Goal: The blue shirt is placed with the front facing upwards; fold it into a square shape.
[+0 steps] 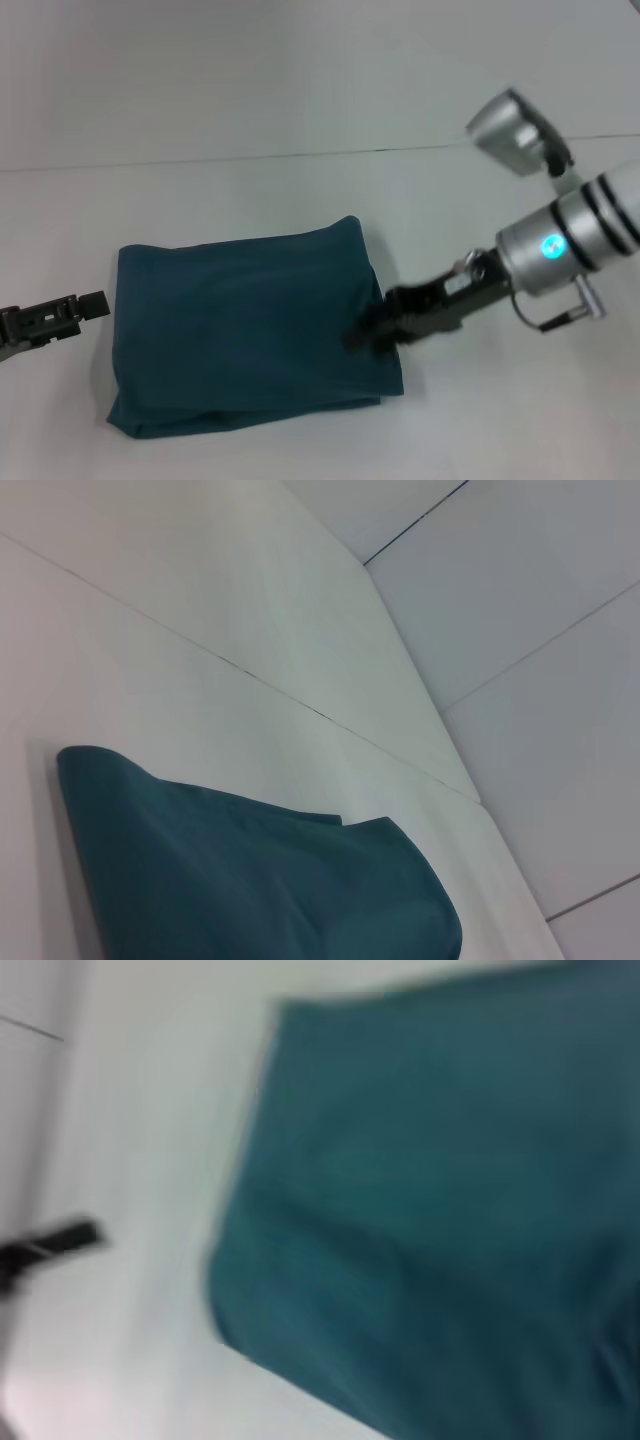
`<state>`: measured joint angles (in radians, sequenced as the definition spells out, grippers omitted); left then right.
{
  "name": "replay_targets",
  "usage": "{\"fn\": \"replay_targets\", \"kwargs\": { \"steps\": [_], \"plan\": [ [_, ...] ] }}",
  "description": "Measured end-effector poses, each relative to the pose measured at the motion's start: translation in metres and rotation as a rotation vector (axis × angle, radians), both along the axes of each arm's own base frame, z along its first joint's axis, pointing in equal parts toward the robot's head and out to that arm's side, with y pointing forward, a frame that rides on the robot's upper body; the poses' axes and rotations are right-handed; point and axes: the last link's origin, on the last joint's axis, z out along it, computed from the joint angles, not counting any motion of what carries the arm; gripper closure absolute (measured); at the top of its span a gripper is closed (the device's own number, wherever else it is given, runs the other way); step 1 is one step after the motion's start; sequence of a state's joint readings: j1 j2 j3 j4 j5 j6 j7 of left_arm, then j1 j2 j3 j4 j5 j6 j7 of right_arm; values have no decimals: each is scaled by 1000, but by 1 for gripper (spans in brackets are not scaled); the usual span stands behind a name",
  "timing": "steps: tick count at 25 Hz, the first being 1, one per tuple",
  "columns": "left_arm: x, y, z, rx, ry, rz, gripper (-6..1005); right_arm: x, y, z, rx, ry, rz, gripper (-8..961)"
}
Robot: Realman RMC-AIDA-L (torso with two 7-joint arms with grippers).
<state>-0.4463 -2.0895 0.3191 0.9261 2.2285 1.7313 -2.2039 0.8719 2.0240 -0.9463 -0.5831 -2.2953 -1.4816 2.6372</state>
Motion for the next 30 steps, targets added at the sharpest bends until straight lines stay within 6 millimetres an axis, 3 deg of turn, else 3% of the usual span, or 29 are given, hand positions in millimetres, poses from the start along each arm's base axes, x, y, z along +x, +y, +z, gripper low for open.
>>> {"fn": "replay_targets", "kwargs": {
  "steps": [6,13,18,24,30],
  "plan": [
    [3,-2,2,-1,16,-60,80,-23,0,35,88,167,237,404],
    [13,-26,-10,60,126,-498,80,17,-36,22,246,240,690,369],
    [13,-41,-24,83,120,-572,80,43,-61,23,374,328,690,311],
    [11,-52,-30,15,97,-575,79,66,-94,14,345,350,724,180],
    [5,-56,-43,-154,150,-560,79,77,-110,-2,298,365,722,48]
  ]
}}
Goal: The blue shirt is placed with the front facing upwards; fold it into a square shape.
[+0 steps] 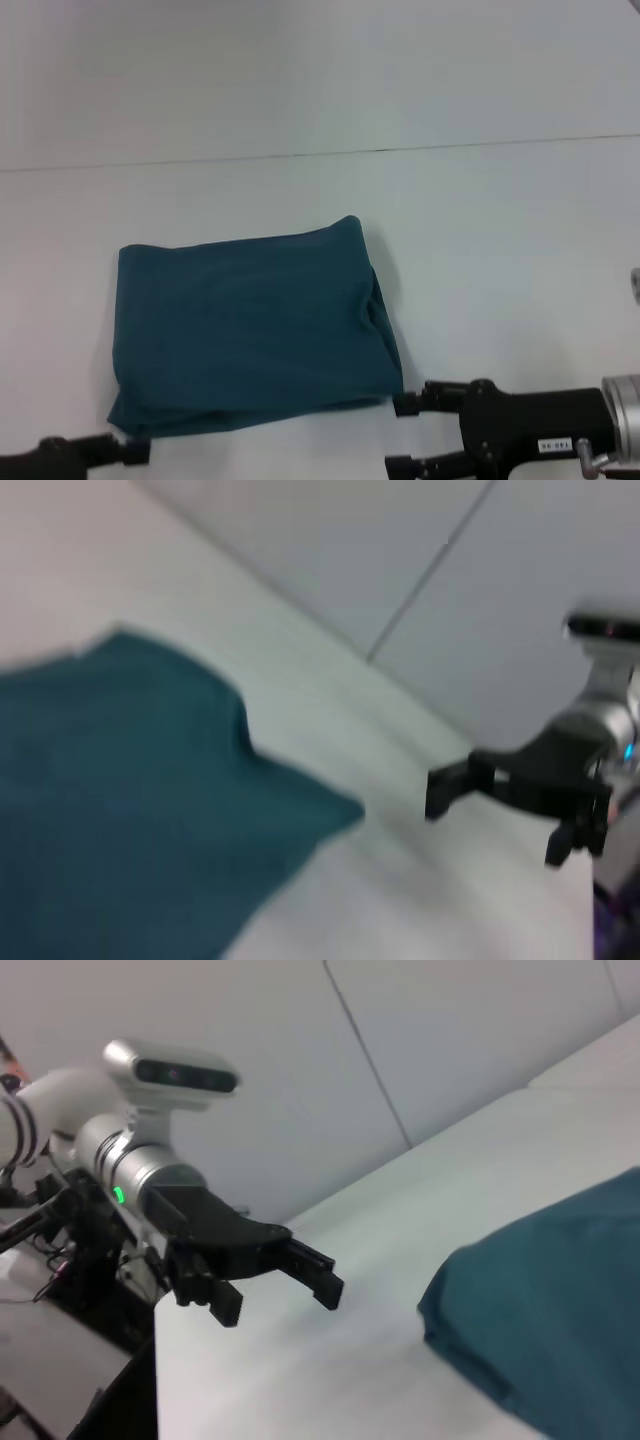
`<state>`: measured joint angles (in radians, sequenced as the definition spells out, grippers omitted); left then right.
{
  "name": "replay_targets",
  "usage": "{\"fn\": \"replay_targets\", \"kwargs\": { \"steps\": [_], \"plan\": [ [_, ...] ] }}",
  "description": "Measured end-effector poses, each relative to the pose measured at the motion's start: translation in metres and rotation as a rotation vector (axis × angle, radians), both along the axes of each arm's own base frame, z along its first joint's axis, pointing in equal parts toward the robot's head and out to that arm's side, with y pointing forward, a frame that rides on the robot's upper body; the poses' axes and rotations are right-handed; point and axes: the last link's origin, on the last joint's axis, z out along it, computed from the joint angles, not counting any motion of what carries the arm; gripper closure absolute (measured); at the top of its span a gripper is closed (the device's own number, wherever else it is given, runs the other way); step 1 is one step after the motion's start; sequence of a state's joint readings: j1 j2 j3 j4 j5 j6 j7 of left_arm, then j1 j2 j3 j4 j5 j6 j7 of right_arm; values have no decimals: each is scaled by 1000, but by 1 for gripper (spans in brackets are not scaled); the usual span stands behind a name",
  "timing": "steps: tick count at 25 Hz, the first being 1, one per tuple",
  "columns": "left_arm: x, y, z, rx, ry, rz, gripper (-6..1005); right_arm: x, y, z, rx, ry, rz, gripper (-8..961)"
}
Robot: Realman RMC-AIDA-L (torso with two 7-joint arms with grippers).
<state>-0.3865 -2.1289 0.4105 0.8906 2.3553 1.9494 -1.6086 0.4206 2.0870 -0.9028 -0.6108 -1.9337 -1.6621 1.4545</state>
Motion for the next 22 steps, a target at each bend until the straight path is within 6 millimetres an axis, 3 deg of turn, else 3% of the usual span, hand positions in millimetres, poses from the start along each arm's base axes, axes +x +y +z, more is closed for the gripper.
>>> {"fn": "replay_targets", "kwargs": {
  "steps": [2,13,22],
  "plan": [
    [1,2,-5,-62,31,19,79,1,-3,-2,-30,-8,-1,3],
    [17,8,-27,-118,17,-24,79,-4,-10,-6,-86,23,7,8],
    [17,13,-26,-80,4,-18,82,-3,-10,-5,-87,25,-6,8]
  ]
}}
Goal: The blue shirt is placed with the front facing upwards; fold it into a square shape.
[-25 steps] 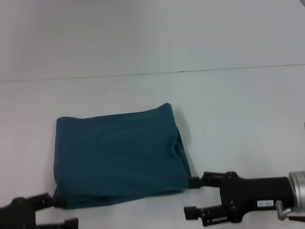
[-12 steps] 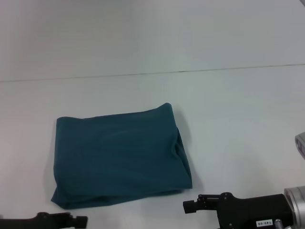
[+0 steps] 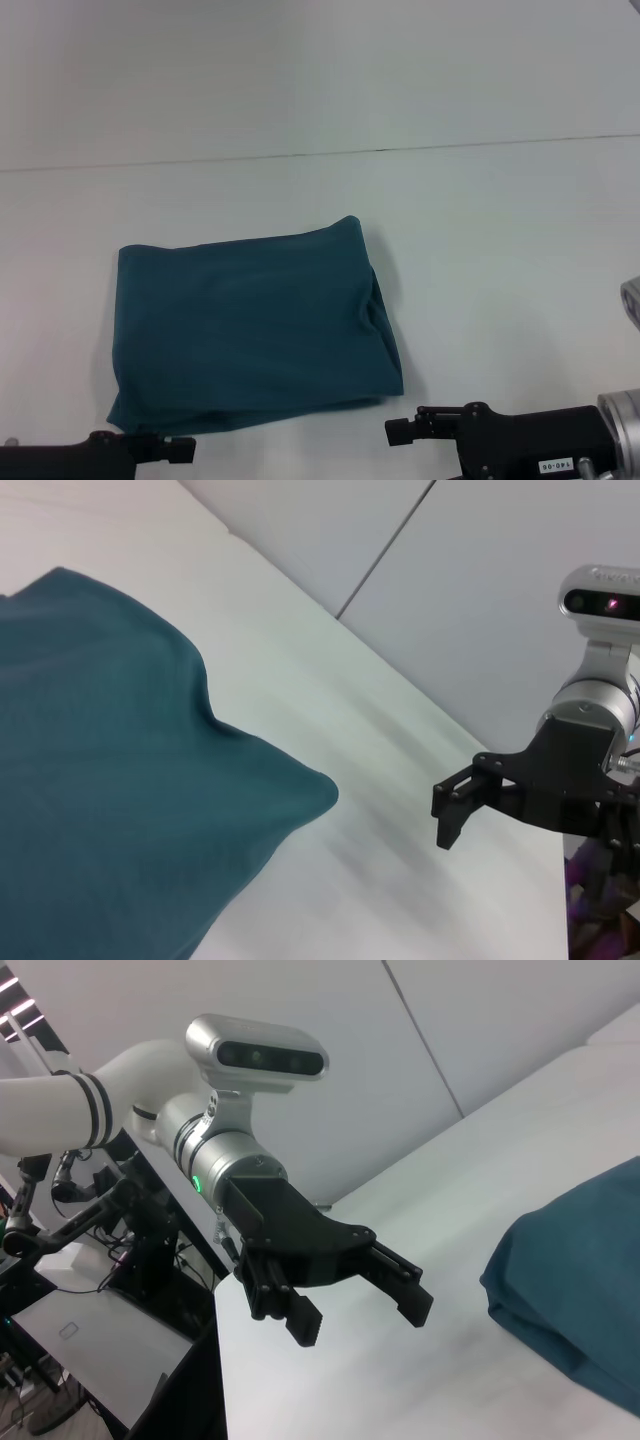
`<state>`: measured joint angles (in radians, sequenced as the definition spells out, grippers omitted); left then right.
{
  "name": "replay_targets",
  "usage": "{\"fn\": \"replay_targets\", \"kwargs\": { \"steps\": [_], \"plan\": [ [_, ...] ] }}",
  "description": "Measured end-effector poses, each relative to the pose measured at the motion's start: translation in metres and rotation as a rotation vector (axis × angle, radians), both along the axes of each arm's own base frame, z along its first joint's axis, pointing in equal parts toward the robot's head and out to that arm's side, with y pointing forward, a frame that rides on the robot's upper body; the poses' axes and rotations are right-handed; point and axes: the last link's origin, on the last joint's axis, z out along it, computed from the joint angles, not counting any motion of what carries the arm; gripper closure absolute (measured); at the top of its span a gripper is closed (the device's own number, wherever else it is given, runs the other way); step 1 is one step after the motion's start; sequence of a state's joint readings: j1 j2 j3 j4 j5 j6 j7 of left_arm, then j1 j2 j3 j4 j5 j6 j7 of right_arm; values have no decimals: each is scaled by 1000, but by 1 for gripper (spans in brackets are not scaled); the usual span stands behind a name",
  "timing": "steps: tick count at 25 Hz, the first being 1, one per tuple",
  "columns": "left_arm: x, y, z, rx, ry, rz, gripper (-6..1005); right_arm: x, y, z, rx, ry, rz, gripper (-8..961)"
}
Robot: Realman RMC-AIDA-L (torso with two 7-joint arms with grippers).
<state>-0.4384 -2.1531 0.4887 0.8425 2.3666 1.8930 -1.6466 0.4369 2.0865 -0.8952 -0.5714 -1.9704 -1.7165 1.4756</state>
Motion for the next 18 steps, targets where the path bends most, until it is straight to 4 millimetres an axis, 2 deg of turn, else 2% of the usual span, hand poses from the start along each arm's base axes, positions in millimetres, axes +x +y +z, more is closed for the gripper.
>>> {"fn": "replay_targets", "kwargs": {
  "steps": [18],
  "plan": [
    [4,4,4,41,-48,6,80,0,0,2,5,11,-17,8]
  ]
}}
